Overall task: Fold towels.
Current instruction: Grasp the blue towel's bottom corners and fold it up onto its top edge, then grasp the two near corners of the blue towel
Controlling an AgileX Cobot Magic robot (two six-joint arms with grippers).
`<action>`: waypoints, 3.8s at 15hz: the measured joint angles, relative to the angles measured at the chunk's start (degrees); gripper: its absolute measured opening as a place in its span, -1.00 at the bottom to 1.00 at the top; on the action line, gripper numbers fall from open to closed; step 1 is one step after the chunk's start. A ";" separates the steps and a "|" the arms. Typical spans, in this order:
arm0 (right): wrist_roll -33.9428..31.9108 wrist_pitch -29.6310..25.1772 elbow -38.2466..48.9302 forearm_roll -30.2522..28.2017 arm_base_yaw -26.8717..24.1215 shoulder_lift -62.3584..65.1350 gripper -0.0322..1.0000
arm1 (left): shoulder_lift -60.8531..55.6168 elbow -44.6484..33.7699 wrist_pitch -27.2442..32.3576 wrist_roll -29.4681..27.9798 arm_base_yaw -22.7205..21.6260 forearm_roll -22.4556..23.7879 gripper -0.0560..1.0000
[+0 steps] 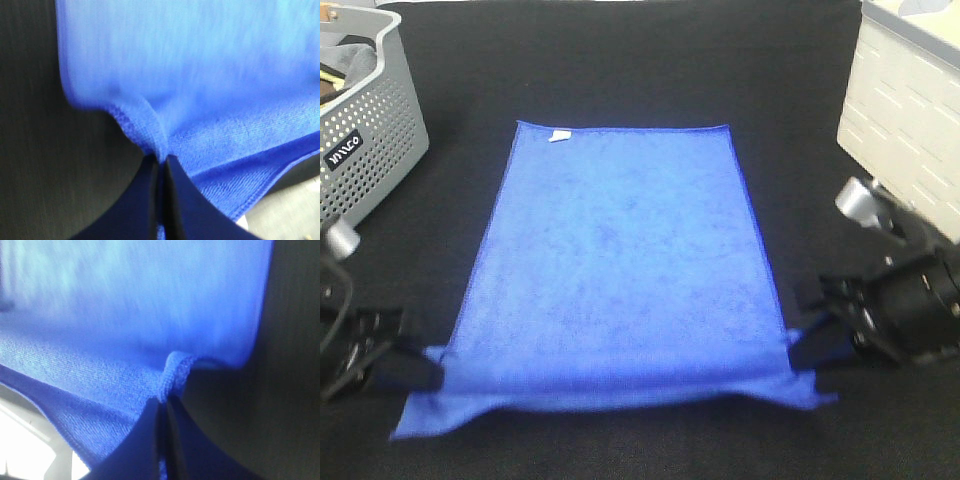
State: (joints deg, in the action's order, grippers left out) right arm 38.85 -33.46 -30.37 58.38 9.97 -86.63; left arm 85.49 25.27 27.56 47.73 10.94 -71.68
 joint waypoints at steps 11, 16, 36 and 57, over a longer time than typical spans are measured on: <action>-17.25 -4.30 -56.89 -20.11 0.00 -32.43 -0.94 | 27.39 44.81 -6.99 1.09 0.00 3.44 -0.88; -20.00 -5.33 -79.81 -23.09 -1.09 -47.78 -0.94 | 39.71 63.94 -12.49 1.09 0.00 5.67 -0.88; -32.37 -29.11 -100.15 -36.78 -2.12 -57.87 0.66 | 53.51 85.26 17.30 -30.71 -6.25 33.58 0.45; -20.91 -11.52 -60.85 -22.63 -2.12 -45.03 0.24 | 45.55 61.13 7.39 -38.85 -2.58 30.94 0.21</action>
State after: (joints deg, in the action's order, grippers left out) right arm 17.93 -44.98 -91.21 35.75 7.85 -131.67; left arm 131.04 86.40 34.95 8.88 8.37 -40.74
